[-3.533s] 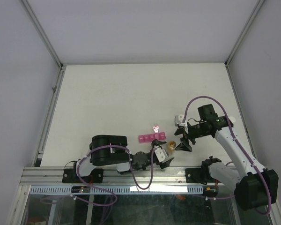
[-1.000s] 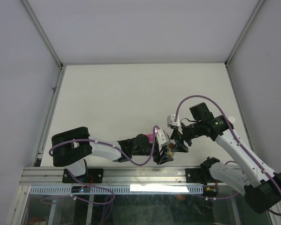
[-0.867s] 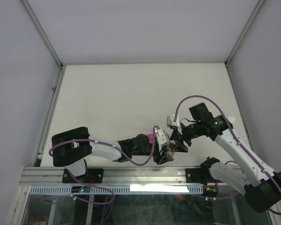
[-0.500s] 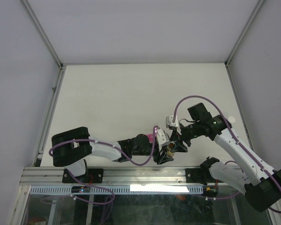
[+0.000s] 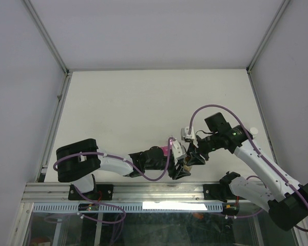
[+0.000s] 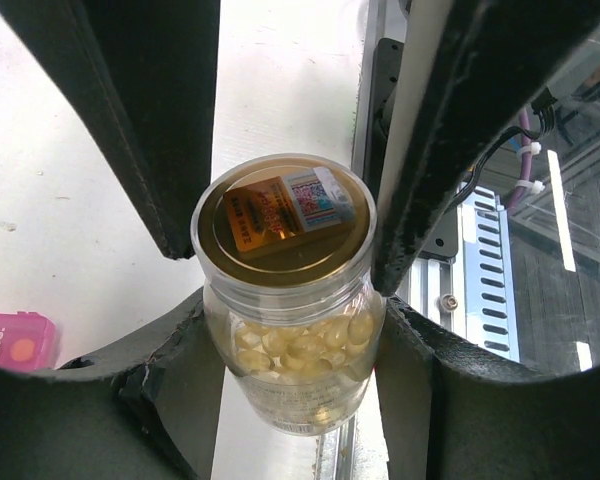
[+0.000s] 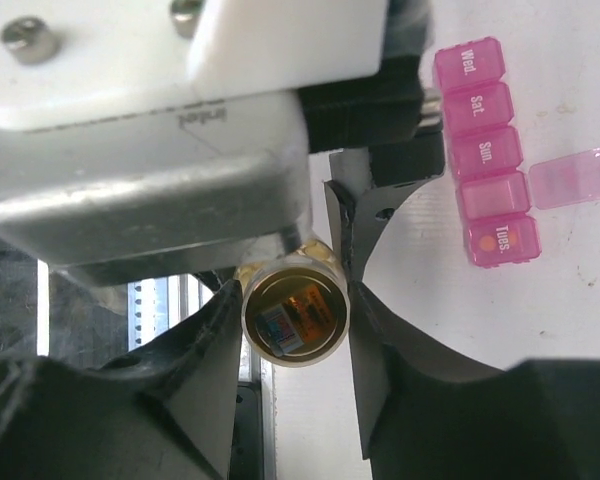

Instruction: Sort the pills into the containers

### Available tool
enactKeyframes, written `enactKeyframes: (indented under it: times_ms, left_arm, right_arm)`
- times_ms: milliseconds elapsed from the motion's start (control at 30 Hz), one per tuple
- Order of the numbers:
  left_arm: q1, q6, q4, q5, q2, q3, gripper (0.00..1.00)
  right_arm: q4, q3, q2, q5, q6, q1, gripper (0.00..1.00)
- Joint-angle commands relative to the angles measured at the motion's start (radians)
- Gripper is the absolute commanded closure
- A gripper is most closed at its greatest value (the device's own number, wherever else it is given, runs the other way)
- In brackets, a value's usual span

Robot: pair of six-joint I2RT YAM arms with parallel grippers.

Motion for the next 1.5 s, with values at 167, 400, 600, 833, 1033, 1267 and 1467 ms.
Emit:
enactKeyframes:
  times_ms: [167,400,600,833,1033,1267,1467]
  left_arm:
    - [0.081,-0.02,0.094,0.275,-0.114,-0.023,1.0]
    - [0.131,0.005,0.028,0.518,-0.097,0.019,1.0]
    - [0.138,0.005,0.029,0.468,-0.111,-0.001,1.0]
    - [0.138,-0.016,0.122,0.344,-0.148,-0.07,1.0]
    - [0.136,-0.05,0.184,0.244,-0.175,-0.102,1.0]
    - [0.13,-0.05,0.181,0.181,-0.188,-0.092,1.0]
    - [0.13,-0.037,0.137,0.167,-0.189,-0.077,1.0]
  right_arm:
    - [-0.188,0.067,-0.023,-0.155,-0.409,0.009,0.92]
    - [-0.347,0.141,0.078,-0.153,-0.827,0.008,0.97]
    - [-0.186,0.134,0.043,-0.174,-0.64,0.001,0.94]
    - [0.013,0.092,-0.119,-0.172,-0.186,-0.085,0.11]
    - [0.091,0.059,-0.171,-0.183,0.085,-0.15,0.01]
    - [-0.04,0.14,0.043,-0.147,0.088,-0.11,0.17]
    - [-0.003,0.142,0.072,-0.096,0.138,-0.062,0.21]
